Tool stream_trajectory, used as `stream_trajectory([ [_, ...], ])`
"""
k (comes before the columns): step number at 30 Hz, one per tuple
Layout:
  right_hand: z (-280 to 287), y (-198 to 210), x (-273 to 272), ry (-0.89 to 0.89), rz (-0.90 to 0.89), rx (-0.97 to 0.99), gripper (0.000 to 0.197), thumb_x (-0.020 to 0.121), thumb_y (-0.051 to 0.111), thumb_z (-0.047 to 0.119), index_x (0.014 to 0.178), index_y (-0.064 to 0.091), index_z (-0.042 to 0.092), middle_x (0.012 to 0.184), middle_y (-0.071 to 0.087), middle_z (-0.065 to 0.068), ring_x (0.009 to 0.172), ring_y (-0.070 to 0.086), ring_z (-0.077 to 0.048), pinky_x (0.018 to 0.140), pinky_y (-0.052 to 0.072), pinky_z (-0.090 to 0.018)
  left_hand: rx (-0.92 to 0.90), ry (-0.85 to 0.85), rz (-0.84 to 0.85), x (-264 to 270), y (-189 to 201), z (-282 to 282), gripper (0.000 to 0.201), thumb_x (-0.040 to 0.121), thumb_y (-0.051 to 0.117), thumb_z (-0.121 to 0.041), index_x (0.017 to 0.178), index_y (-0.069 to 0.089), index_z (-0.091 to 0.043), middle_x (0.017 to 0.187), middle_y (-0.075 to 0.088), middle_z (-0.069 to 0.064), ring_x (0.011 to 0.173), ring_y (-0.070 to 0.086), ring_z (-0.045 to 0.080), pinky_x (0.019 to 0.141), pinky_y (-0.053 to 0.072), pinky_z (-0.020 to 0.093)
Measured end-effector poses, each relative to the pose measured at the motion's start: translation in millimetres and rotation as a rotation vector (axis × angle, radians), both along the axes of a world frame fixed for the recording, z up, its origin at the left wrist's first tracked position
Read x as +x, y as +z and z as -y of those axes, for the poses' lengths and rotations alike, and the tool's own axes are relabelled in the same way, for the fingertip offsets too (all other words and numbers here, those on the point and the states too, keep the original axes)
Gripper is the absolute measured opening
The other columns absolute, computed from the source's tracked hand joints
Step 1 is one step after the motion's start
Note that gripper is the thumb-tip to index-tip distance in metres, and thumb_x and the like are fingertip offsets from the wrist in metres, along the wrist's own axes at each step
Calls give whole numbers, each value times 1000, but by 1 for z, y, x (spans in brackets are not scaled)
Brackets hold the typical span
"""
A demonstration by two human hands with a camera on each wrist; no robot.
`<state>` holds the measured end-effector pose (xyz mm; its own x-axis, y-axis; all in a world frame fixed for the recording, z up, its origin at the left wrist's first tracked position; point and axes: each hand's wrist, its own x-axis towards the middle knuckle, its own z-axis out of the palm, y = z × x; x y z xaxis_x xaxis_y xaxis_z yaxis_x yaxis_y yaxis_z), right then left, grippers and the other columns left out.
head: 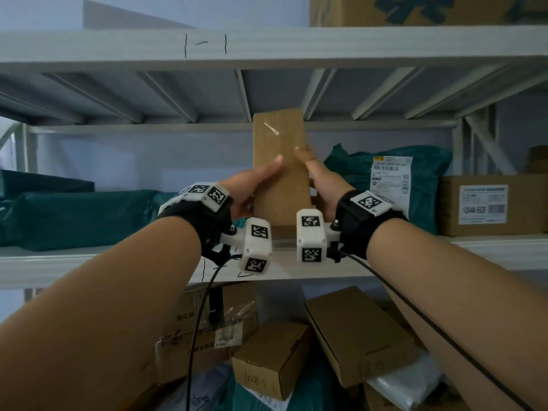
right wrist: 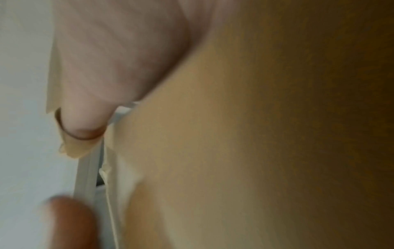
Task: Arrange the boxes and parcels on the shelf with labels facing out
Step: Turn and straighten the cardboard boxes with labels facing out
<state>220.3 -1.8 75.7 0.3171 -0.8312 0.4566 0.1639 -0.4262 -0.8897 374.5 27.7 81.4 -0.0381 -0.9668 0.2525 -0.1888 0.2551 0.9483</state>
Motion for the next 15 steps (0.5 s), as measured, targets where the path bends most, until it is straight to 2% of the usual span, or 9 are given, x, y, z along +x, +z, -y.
stream_trajectory([
  [2, 0, -6, -4, -12, -52, -38, 66, 87, 55, 52, 145, 26, 43, 124, 59, 1, 102, 62, -18, 92, 52, -45, -5, 21, -50, 3, -4, 0, 62, 80, 64, -50, 127, 52, -12, 113, 66, 8, 103, 63, 26, 84, 53, 42],
  [4, 2, -12, -7, -23, -32, -25, 83, 79, 68, 45, 147, 20, 44, 134, 53, -3, 111, 60, -23, 100, 47, -48, -38, 68, -80, 9, -9, 2, 50, 86, 59, -45, 122, 55, -11, 111, 65, 10, 99, 63, 27, 80, 54, 40],
  [7, 5, -21, -9, -84, -3, 0, 97, 77, 75, 20, 150, 14, 35, 143, 47, -6, 124, 52, -28, 105, 43, -50, -168, 192, -26, 15, -12, 9, 62, 81, 56, -53, 129, 53, -14, 127, 61, 13, 112, 59, 31, 99, 47, 49],
  [8, 6, -23, -9, -106, -2, -7, 100, 76, 76, 13, 151, 12, 32, 143, 48, -7, 126, 51, -28, 106, 41, -50, -215, 250, 18, 16, -13, 11, 61, 81, 53, -54, 130, 53, -16, 127, 60, 12, 114, 58, 31, 103, 44, 49],
  [10, 8, -28, -9, -139, -20, -17, 104, 76, 75, 6, 151, 7, 29, 142, 48, -5, 129, 47, -25, 105, 41, -46, -238, 322, 88, 13, -13, 11, 62, 84, 47, -59, 131, 51, -19, 128, 59, 11, 115, 57, 31, 105, 42, 49],
  [12, 11, -30, -9, -163, -68, -23, 111, 74, 76, 4, 152, 0, 29, 145, 43, -1, 131, 42, -21, 99, 39, -39, -173, 308, 187, 7, -12, 5, 92, 65, 44, -82, 134, 46, -22, 130, 58, 8, 114, 58, 31, 104, 42, 49],
  [13, 12, -31, -9, -176, -84, -27, 114, 73, 77, 4, 152, -3, 28, 147, 40, -1, 132, 41, -20, 98, 38, -39, -154, 296, 271, 4, -12, 2, 103, 56, 46, -87, 136, 42, -23, 130, 58, 6, 113, 58, 30, 103, 43, 49],
  [15, 15, -30, -8, -206, -103, -31, 118, 73, 78, 8, 151, -8, 28, 150, 38, -2, 133, 42, -21, 98, 39, -38, -173, 330, 420, -2, -13, -2, 93, 63, 60, -74, 136, 37, -21, 127, 57, 2, 111, 59, 27, 100, 46, 47],
])
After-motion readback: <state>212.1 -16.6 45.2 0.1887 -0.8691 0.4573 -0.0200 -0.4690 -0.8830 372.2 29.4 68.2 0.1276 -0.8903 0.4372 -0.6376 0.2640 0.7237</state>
